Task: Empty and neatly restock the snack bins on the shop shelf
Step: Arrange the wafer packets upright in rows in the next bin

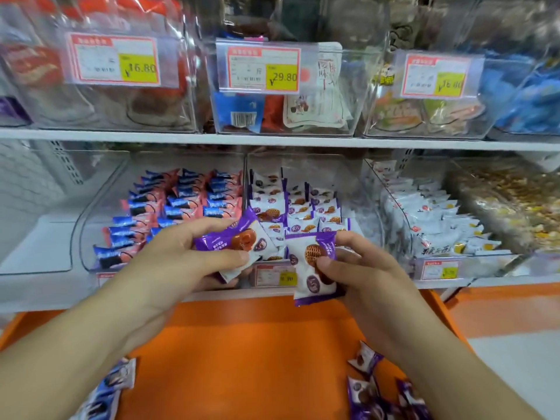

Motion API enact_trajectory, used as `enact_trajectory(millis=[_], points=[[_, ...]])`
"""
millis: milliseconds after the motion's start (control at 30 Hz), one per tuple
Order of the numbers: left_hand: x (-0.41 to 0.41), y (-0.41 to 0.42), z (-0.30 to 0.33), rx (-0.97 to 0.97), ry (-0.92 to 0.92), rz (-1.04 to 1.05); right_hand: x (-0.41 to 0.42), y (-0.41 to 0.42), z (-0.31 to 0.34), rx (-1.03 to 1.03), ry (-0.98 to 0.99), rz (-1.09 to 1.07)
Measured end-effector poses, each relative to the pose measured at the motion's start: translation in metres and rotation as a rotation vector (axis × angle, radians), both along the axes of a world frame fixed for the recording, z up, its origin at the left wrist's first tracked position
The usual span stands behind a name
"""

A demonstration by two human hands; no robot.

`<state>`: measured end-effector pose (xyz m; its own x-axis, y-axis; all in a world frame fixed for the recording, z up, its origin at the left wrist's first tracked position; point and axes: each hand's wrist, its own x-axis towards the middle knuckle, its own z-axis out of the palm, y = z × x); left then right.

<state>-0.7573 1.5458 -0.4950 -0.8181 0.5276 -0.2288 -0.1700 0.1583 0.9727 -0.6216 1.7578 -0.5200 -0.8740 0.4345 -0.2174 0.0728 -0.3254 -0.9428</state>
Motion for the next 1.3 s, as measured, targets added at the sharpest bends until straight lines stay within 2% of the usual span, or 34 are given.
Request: enact_trajectory(millis=[133, 300, 433, 600, 800, 900, 1033, 1167, 1300], points=[[0.003, 0.0, -0.003, -0.006, -0.036, -0.007, 0.001, -0.002, 0.001, 0.015, 0.01, 0.011], [0.012, 0.004, -0.005, 0.083, -0.126, 0.007, 0.006, -0.004, 0.003, 0.006, 0.05, 0.025], [0.018, 0.007, -0.005, 0.102, -0.12, -0.02, 0.01, -0.006, 0.006, 0.048, 0.087, 0.046], [0.025, 0.009, -0.005, 0.068, -0.097, 0.034, 0.011, -0.003, 0.009, -0.02, 0.15, 0.022], [0.027, 0.017, -0.008, 0.159, -0.155, 0.113, 0.009, -0.011, 0.003, -0.077, 0.176, 0.018], [0.028, 0.025, -0.011, 0.241, -0.209, 0.162, 0.006, -0.016, -0.002, 0.016, 0.079, -0.01], [0.037, 0.027, -0.013, 0.307, -0.217, 0.107, 0.004, -0.029, -0.007, 0.155, -0.022, -0.064], [0.046, 0.025, -0.017, 0.287, -0.152, 0.055, 0.003, -0.036, -0.012, 0.269, -0.061, -0.063], [0.046, 0.026, -0.019, 0.254, -0.163, 0.048, 0.002, -0.036, -0.011, 0.384, -0.081, -0.026]])
